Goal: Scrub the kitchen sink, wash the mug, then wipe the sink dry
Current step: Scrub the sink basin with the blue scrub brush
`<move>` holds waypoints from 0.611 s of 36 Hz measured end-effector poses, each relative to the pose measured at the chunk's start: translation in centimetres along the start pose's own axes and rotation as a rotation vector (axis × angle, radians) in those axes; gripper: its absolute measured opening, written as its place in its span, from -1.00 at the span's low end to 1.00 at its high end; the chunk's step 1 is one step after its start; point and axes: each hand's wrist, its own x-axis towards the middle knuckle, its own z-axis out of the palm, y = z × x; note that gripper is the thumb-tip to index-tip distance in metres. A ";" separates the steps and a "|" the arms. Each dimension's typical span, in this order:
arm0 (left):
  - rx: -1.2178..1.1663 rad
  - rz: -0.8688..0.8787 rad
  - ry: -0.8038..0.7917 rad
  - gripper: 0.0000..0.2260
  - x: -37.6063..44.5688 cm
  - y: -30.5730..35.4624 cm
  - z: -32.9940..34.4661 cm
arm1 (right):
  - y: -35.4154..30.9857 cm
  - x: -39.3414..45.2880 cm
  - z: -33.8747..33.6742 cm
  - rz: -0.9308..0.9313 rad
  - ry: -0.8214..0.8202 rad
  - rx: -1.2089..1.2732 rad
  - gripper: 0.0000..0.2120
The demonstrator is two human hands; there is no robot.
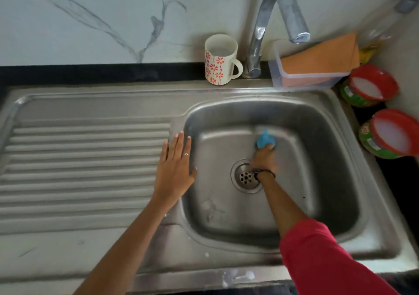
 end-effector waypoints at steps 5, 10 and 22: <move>0.014 -0.012 0.004 -0.24 0.0 0.0 0.1 | -4.8 -6.5 6.2 -0.405 -0.303 -0.256 -0.57; -0.012 -0.005 -0.019 -0.22 0.1 0.0 -0.2 | -2.5 -2.6 2.7 -0.360 -0.229 -0.295 -0.60; -0.026 0.008 -0.049 -0.17 -0.1 -0.2 -0.6 | -4.1 -2.8 4.3 -0.227 -0.207 -0.091 -0.62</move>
